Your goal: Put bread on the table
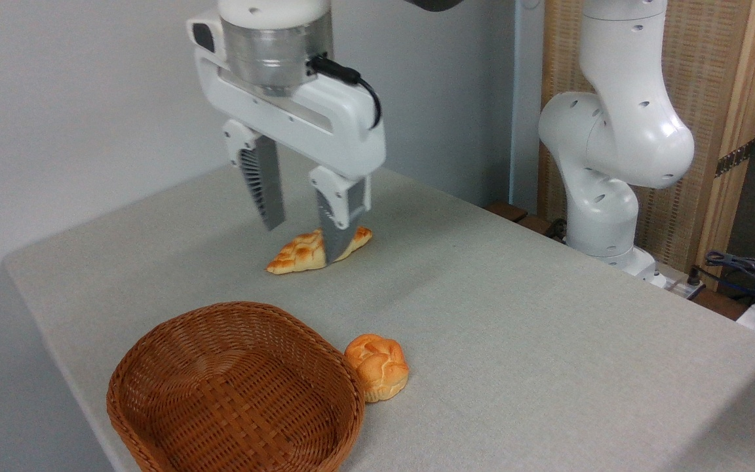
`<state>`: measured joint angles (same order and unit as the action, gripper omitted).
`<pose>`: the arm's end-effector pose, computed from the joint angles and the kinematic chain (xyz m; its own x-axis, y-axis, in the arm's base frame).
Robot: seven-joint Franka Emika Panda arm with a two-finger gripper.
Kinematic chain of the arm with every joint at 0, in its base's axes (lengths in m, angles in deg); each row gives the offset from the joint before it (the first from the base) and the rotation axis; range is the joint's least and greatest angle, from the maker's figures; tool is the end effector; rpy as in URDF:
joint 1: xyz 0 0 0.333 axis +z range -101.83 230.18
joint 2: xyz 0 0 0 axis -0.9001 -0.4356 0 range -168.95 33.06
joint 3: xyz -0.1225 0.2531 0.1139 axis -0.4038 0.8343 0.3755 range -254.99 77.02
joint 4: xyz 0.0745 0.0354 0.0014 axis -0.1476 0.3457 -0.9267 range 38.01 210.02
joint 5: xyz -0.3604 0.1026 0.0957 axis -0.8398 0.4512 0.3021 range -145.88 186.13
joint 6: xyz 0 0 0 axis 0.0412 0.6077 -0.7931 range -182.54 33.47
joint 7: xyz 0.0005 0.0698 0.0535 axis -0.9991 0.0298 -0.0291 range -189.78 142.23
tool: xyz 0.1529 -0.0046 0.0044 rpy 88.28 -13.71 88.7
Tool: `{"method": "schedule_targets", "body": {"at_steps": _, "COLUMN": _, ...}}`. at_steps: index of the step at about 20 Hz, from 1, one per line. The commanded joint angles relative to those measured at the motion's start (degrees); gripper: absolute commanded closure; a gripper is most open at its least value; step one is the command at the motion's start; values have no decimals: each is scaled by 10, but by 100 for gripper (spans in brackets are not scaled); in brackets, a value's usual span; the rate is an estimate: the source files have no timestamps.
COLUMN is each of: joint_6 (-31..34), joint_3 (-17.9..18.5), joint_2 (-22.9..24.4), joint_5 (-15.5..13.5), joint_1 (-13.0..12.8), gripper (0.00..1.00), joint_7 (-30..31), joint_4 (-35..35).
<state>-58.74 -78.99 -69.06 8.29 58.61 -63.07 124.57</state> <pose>0.5560 0.0112 0.5557 0.8229 -0.5551 0.1214 -0.5681 -0.8070 0.1613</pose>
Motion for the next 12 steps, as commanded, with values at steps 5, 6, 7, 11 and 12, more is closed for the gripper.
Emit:
{"method": "schedule_targets", "body": {"at_steps": 5, "joint_6": -73, "joint_3": -41, "joint_2": -5, "joint_5": 92, "joint_1": -2, "gripper": 0, "joint_7": 12, "joint_4": 0}}
{"method": "schedule_targets", "body": {"at_steps": 6, "joint_6": -74, "joint_3": -41, "joint_2": -6, "joint_5": 94, "joint_1": -3, "gripper": 0, "joint_7": 11, "joint_4": 0}}
{"method": "schedule_targets", "body": {"at_steps": 7, "joint_6": -75, "joint_3": -41, "joint_2": -6, "joint_5": 94, "joint_1": -4, "gripper": 0, "joint_7": 11, "joint_4": 0}}
{"method": "schedule_targets", "body": {"at_steps": 11, "joint_6": -72, "joint_3": -56, "joint_2": -5, "joint_5": 94, "joint_1": -5, "gripper": 0, "joint_7": 17, "joint_4": 1}}
{"method": "schedule_targets", "body": {"at_steps": 12, "joint_6": -71, "joint_3": -62, "joint_2": -5, "joint_5": 94, "joint_1": -2, "gripper": 0, "joint_7": 18, "joint_4": 3}}
